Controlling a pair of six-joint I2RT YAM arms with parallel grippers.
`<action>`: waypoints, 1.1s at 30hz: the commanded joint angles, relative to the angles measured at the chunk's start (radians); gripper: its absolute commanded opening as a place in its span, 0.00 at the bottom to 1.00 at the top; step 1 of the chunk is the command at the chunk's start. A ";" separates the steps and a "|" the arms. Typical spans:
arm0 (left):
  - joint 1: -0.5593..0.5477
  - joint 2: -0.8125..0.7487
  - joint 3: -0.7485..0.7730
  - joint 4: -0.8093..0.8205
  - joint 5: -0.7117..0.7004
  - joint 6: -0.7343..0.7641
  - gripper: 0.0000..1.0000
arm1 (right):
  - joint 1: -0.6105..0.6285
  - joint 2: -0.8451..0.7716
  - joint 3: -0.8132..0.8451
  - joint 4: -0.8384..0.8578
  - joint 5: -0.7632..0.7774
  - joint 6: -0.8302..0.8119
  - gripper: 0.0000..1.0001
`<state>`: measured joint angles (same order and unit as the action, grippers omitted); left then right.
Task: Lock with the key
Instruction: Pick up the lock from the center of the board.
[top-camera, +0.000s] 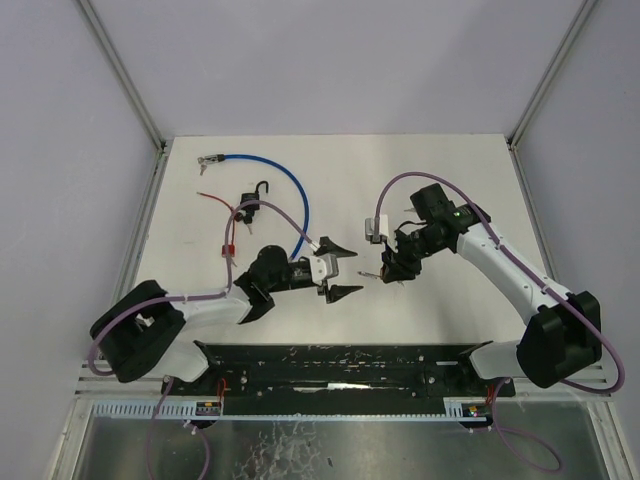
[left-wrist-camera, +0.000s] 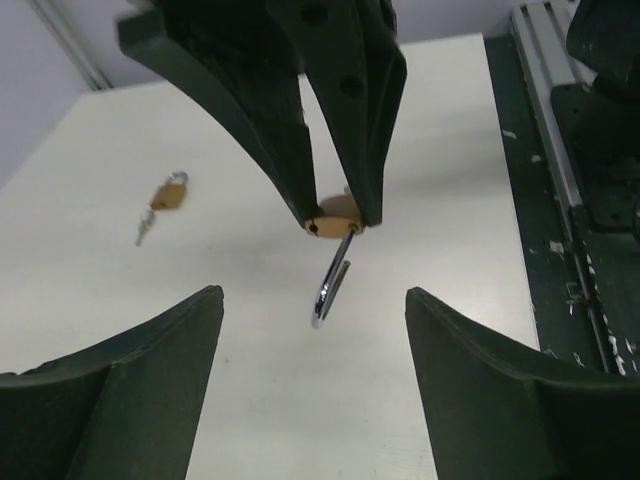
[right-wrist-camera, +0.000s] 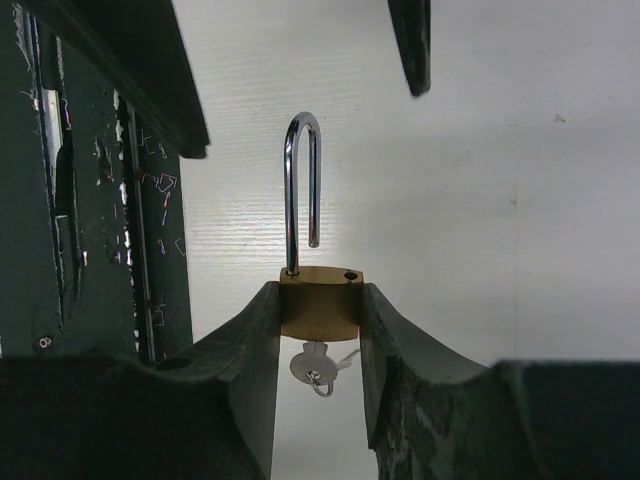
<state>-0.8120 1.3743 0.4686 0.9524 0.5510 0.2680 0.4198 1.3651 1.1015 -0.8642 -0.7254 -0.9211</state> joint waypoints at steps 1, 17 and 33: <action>-0.001 0.077 0.068 -0.101 0.076 0.059 0.69 | 0.003 -0.036 0.008 -0.027 -0.062 -0.043 0.00; -0.002 0.149 0.143 -0.161 0.142 0.046 0.40 | 0.003 -0.026 0.003 -0.036 -0.080 -0.056 0.00; -0.002 0.167 0.157 -0.124 0.175 0.008 0.28 | 0.003 -0.012 0.000 -0.036 -0.081 -0.057 0.00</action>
<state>-0.8120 1.5288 0.5949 0.7856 0.7010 0.2893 0.4198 1.3609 1.1000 -0.8871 -0.7544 -0.9623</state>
